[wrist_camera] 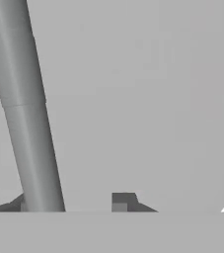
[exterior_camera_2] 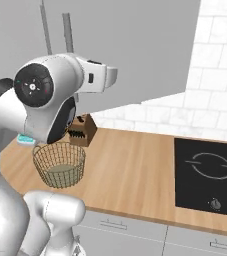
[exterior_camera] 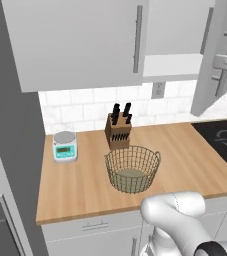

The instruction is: Open the cabinet, pick up the bread from the cabinet and place it in the basket. Then move the basket to the dining counter.

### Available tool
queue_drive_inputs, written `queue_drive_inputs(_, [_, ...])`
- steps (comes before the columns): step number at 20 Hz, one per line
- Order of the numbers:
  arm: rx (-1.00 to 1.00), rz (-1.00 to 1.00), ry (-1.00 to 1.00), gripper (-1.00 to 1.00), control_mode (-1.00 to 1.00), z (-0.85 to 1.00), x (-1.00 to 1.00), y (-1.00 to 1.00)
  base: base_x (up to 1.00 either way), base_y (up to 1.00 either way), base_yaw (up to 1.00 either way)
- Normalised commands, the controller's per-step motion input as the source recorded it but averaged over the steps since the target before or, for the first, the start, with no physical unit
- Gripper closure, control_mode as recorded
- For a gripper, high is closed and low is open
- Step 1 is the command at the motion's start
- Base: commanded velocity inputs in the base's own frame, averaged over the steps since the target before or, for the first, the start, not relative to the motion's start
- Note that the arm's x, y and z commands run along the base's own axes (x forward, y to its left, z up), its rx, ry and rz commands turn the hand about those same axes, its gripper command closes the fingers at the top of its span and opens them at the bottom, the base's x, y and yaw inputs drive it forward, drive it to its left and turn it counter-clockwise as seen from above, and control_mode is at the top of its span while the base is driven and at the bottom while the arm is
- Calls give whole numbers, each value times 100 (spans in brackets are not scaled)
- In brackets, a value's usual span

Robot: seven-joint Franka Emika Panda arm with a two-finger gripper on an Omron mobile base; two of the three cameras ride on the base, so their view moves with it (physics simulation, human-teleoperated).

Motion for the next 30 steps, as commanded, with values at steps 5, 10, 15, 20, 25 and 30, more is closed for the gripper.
queue_drive_inputs(5, [0, 0, -5, 100, -100, 0, -45, -100, 0, 0, 0])
queue_drive_inputs(10, [0, 0, -6, 100, -100, 0, -42, -100, 0, 0, 0])
queue_drive_inputs(15, [0, 0, -8, 100, -100, 0, -35, -100, 0, 0, 0])
queue_drive_inputs(20, [0, 0, -7, 100, -100, 0, -28, -100, 0, 0, 0])
queue_drive_inputs(25, [4, 0, -9, -100, -100, -13, -70, -44, 0, 0, 0])
queue_drive_inputs(30, [5, 0, -24, -100, -100, -18, -100, 100, 0, 0, 0])
